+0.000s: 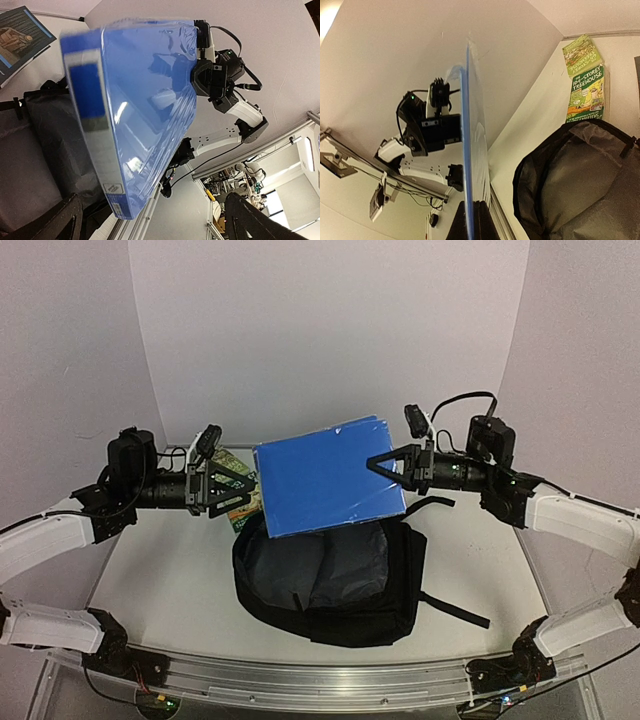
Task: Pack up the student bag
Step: Pick up the files from the center of the board.
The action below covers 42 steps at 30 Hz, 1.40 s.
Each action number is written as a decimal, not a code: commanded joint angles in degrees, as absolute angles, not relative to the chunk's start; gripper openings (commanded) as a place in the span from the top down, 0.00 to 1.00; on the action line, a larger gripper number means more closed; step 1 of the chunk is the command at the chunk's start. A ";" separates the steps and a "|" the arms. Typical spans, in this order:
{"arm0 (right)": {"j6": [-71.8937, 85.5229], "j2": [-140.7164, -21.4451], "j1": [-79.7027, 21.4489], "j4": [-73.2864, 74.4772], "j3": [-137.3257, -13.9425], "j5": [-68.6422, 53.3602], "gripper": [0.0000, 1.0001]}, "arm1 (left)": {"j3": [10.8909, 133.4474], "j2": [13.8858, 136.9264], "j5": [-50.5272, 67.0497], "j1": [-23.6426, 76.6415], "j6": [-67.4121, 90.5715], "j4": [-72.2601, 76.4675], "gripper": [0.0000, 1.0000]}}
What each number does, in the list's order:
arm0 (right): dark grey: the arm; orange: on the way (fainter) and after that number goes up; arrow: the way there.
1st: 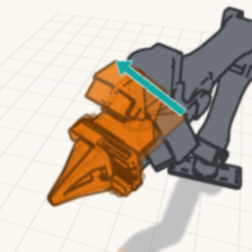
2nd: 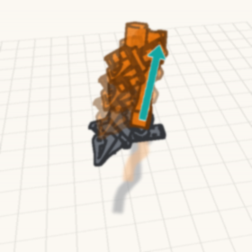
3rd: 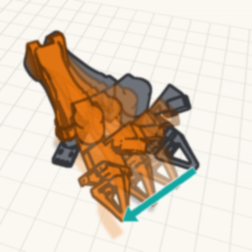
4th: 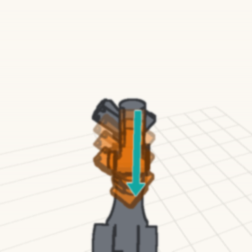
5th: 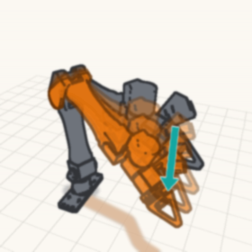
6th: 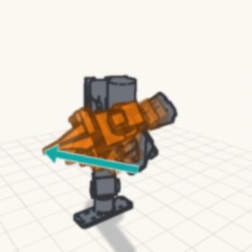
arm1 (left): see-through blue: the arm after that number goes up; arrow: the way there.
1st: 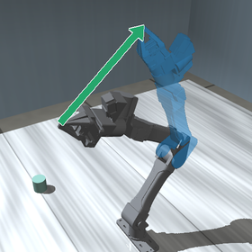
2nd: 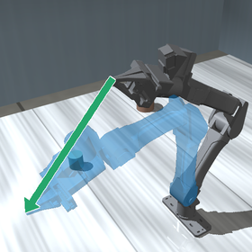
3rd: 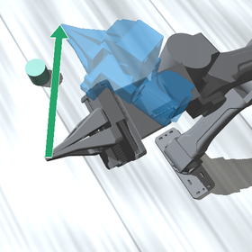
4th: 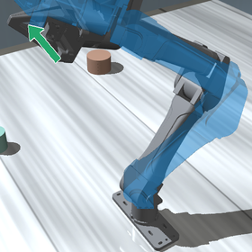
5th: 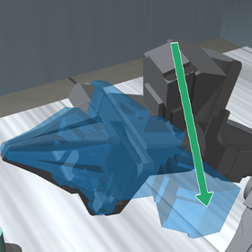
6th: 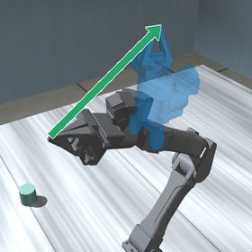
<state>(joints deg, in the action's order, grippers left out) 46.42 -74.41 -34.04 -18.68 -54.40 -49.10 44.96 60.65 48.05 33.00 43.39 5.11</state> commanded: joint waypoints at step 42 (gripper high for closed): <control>55.72 -72.37 -33.85 -30.11 -45.97 -43.09 0.27 | 43.38 67.17 34.08 37.04 51.43 25.10 0.96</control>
